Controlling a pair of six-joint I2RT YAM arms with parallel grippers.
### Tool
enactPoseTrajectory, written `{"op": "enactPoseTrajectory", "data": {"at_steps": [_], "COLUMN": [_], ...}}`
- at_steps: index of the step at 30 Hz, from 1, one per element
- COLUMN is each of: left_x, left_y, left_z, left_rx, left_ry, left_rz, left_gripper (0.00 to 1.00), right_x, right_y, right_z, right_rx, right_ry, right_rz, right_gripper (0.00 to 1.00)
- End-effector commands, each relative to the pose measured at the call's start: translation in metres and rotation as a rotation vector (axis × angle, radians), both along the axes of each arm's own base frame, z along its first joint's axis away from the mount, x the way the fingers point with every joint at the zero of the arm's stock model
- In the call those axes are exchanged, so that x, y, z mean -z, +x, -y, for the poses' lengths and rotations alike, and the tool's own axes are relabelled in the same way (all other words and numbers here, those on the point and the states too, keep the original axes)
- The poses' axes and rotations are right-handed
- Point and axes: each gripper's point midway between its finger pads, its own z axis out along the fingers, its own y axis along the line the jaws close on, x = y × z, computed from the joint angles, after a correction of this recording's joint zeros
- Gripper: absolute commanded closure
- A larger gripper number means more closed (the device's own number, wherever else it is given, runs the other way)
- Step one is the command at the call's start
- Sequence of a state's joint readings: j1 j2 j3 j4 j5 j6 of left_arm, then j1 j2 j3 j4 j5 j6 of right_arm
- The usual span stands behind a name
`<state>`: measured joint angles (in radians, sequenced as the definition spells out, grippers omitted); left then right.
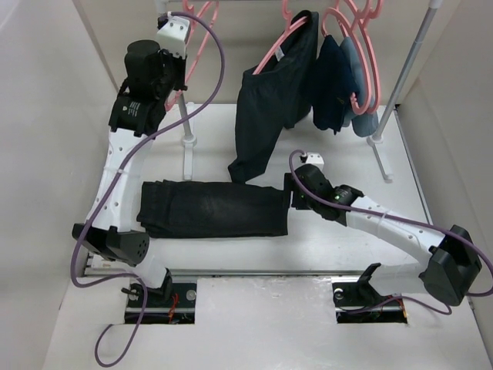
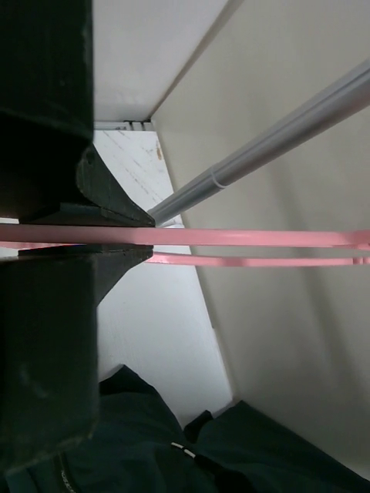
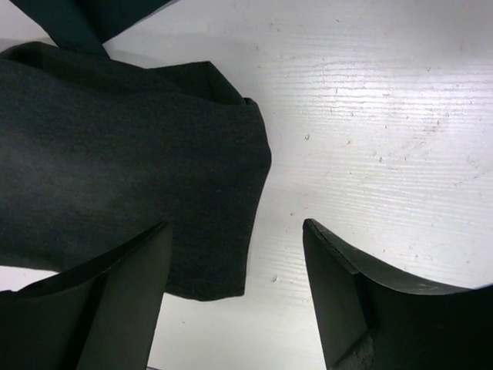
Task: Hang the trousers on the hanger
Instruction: Pick up the hanger from the clothesline.
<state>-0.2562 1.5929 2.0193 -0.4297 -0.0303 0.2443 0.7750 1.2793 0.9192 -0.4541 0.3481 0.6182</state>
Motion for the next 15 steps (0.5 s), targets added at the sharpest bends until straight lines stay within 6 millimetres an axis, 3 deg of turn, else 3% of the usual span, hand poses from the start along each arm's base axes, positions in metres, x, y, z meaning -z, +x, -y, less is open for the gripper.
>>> {"op": "enactPoseTrajectory", "data": {"at_steps": [1,5,9,12,13,14,15], "left_x": [-0.055,-0.086,-0.135,-0.116,-0.115,-0.078,-0.062], "left_y": [-0.020,-0.036,-0.074,-0.090,-0.108,-0.105,-0.110], "left_z": [-0.002,-0.003,-0.015,-0.013,-0.017,-0.015,-0.016], "left_rx": [0.014,0.022,0.004,0.024,0.024,0.015,0.010], "left_ry": [-0.035,-0.095,-0.172,-0.192,-0.224,-0.213,-0.218], "left_rz": [0.145,0.212,0.313,0.245,0.235,0.130,0.090], "left_gripper": [1.00,1.00,1.00,1.00,1.00,1.00,1.00], "right_x": [-0.013,-0.025,-0.034,-0.042,-0.056,-0.063,-0.074], "right_y": [0.000,-0.002,-0.010,-0.018,-0.020,-0.024,-0.028], "right_z": [-0.008,-0.014,-0.021,-0.031,-0.034,-0.040,-0.046], "right_rx": [-0.006,-0.024,-0.052,-0.081,-0.089,-0.115,-0.146], "right_ry": [0.009,-0.005,-0.023,-0.029,0.002,0.030,0.054], "right_rz": [0.028,0.055,0.063,0.078,0.103,0.103,0.118], "right_gripper": [0.26,0.26,0.26,0.23,0.20,0.13,0.09]}}
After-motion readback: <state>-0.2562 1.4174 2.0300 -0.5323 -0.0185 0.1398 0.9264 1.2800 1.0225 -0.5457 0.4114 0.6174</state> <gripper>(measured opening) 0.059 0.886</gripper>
